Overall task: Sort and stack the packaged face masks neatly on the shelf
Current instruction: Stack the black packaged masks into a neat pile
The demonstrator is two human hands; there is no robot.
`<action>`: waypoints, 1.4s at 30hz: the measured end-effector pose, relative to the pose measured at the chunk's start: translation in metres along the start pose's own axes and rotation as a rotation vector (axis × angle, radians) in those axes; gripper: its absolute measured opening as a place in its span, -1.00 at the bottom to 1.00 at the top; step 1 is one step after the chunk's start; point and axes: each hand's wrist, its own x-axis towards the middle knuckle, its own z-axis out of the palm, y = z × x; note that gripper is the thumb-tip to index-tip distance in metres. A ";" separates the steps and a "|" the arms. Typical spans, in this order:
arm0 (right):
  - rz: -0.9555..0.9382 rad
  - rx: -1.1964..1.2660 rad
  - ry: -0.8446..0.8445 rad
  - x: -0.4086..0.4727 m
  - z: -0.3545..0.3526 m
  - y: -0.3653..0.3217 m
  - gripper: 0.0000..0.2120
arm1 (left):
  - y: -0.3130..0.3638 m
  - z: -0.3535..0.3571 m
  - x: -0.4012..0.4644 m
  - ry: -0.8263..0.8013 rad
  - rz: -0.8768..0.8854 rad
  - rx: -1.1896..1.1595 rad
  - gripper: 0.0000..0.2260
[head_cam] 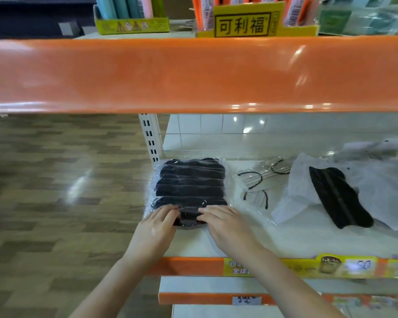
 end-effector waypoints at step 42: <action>0.405 -0.068 -0.022 -0.013 -0.024 0.029 -0.60 | 0.064 0.030 0.059 -0.147 -0.155 -0.065 -0.90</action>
